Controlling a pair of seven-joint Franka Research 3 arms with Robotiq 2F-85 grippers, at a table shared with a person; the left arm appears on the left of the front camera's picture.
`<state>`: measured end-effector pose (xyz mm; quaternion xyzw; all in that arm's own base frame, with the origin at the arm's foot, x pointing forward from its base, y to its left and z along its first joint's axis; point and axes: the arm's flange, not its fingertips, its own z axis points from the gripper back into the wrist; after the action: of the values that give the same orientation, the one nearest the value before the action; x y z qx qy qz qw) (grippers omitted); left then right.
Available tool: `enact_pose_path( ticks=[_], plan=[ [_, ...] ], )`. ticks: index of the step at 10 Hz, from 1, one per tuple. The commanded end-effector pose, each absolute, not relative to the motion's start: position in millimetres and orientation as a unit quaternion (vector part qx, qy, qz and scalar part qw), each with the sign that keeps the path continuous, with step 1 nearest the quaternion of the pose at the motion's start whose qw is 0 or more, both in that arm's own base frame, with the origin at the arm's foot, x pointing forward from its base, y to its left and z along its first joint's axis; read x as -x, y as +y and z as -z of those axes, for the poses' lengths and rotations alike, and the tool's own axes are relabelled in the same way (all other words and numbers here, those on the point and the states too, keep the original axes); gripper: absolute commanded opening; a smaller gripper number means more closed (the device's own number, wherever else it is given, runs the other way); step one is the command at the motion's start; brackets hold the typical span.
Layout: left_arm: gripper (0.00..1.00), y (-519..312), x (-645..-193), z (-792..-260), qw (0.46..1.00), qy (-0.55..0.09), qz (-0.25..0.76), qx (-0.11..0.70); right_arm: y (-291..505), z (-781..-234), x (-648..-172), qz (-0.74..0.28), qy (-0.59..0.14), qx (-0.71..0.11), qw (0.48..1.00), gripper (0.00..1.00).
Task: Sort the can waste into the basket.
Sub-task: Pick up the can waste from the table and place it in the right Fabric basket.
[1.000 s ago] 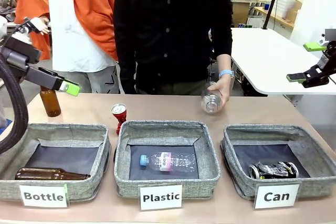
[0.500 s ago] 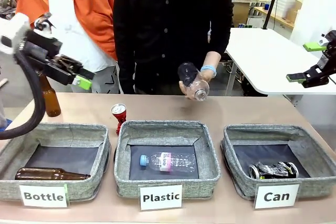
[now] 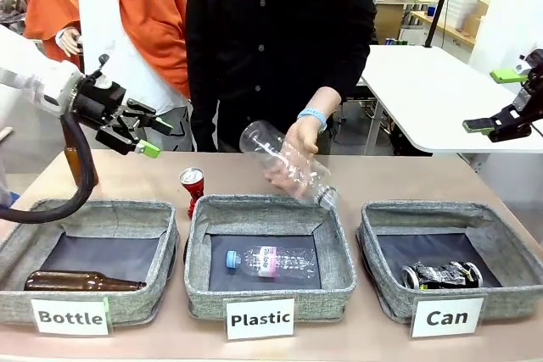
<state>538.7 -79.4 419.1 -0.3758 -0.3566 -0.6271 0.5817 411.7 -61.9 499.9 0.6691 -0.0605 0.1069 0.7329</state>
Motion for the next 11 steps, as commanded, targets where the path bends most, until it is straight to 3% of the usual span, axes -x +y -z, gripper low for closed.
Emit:
enact_pose_path(
  ticks=[1,3,6,8,10,11],
  plan=[
    [1.00,-73,-539,-426,0.582,-0.363,0.604,0.405,-65,-501,-411,-0.121,-0.062,-0.667,0.733,1.00],
    [1.00,-16,-498,-457,0.595,-0.312,0.618,0.407,-65,-501,-411,-0.121,-0.062,-0.667,0.733,1.00],
    [1.00,54,-435,-465,0.614,-0.365,0.595,0.369,-65,-501,-411,-0.121,-0.062,-0.667,0.733,1.00],
    [1.00,60,-426,-459,0.605,-0.401,0.582,0.367,-65,-501,-411,-0.121,-0.062,-0.667,0.733,1.00],
    [1.00,39,-440,-457,0.587,-0.396,0.598,0.375,-65,-501,-411,-0.121,-0.062,-0.667,0.733,1.00],
    [1.00,25,-455,-454,0.630,-0.408,0.566,0.343,-65,-501,-411,-0.121,-0.062,-0.667,0.733,1.00]
  ],
)
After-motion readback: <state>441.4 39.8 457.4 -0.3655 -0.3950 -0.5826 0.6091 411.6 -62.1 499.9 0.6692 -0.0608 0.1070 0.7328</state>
